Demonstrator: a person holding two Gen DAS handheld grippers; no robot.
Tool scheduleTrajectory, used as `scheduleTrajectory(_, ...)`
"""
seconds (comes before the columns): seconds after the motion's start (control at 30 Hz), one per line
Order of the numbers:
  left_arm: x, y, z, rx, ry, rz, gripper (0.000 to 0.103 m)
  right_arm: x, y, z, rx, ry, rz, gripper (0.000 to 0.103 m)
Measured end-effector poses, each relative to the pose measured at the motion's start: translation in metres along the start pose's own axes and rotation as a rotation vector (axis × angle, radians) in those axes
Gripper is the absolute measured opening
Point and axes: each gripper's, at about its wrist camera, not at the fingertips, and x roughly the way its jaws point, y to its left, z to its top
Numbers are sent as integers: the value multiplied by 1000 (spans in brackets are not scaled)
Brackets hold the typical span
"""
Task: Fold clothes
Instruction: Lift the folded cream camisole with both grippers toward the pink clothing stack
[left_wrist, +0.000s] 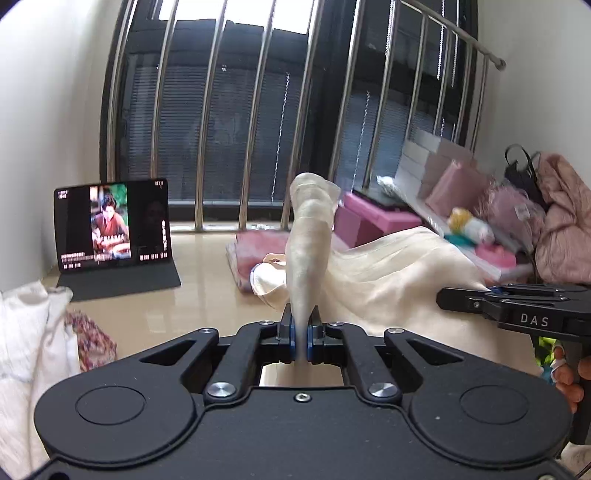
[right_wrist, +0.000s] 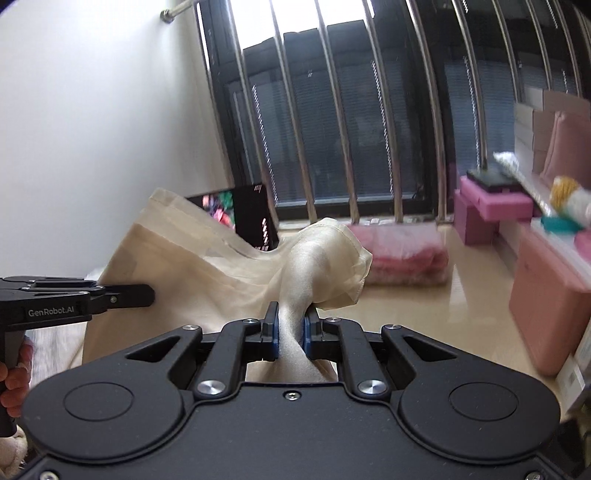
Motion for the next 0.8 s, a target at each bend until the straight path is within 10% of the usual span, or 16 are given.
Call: scheduleTrajectory(0.8, 84, -10, 158, 68, -116, 36, 6, 74, -31, 167, -163, -129, -122, 12)
